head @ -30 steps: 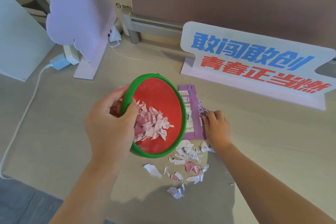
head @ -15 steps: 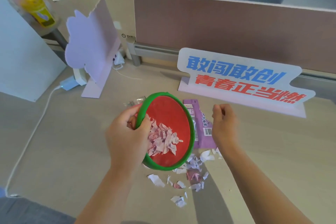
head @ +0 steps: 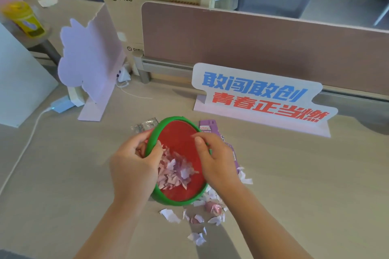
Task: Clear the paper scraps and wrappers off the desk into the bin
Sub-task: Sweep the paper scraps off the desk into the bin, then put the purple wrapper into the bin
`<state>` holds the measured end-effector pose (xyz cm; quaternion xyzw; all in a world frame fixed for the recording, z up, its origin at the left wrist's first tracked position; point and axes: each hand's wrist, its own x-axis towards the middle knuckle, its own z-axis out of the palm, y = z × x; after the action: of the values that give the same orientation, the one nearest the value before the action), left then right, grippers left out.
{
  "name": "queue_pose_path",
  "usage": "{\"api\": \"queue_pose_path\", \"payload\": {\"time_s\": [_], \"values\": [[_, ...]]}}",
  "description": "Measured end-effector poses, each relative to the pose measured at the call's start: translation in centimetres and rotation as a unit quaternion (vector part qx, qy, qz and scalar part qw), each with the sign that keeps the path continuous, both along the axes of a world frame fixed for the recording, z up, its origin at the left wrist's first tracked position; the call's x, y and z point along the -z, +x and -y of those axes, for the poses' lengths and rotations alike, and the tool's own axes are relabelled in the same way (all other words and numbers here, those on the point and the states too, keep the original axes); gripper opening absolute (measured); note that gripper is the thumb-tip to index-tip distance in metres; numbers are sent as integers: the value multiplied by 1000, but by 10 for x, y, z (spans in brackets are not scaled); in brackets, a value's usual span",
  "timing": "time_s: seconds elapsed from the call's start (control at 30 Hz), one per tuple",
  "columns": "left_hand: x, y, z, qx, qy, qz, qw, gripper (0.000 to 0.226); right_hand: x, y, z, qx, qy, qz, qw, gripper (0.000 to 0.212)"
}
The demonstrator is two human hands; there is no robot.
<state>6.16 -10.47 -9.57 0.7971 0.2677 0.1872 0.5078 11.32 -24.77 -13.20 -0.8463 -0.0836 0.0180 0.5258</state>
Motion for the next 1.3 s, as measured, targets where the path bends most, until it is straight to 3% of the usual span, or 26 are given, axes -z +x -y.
{"api": "queue_pose_path", "payload": {"time_s": [0.07,0.13,0.27,0.37,0.53,0.7,0.87,1.1,1.3], "values": [[0,3,-3,-5,7,-13,1000,25,8,22,16,93,25,-60,994,12],[-3,5,-6,-9,33,-22,999,31,32,48,33,143,-28,-143,979,10],[-1,8,-12,-16,33,-31,999,34,87,83,49,94,-217,-245,940,59],[1,11,-14,-18,32,-37,999,29,108,92,46,39,-323,-222,919,84],[3,19,-19,-29,20,-40,999,31,121,100,34,26,-410,-199,890,84],[4,23,-22,-39,27,-45,998,30,117,101,33,43,-272,-294,915,62],[4,22,-22,-35,24,-46,998,24,110,98,37,35,-259,-296,919,39],[6,15,-24,-40,13,-36,998,26,99,87,48,49,-169,-333,926,30],[1,6,-22,-36,-3,-32,999,21,67,70,60,122,-5,-348,930,21]]}}
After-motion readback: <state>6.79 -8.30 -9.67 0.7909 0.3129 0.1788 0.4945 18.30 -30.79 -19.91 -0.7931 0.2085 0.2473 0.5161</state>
